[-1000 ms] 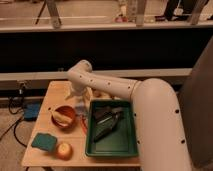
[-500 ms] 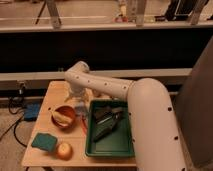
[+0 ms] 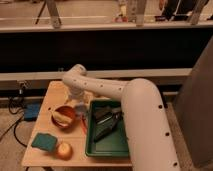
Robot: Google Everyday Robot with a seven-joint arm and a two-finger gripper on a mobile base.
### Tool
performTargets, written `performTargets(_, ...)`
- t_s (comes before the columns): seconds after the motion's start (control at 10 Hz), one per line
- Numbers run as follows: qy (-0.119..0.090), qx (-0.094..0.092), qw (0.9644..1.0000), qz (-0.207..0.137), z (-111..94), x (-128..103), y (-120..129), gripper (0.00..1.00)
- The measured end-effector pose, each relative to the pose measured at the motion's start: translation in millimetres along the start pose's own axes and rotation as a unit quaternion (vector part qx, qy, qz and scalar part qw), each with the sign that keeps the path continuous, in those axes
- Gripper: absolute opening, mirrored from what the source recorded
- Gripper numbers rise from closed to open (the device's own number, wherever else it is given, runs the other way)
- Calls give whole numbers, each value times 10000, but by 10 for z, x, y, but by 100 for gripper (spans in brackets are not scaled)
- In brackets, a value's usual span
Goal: Place towel in tray
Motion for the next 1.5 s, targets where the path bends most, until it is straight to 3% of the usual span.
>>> performTargets(0.2, -33, -68, 10000, 51, 92, 2, 8, 63)
performTargets(1.5, -120, -440, 9963, 732, 371, 51, 372, 63)
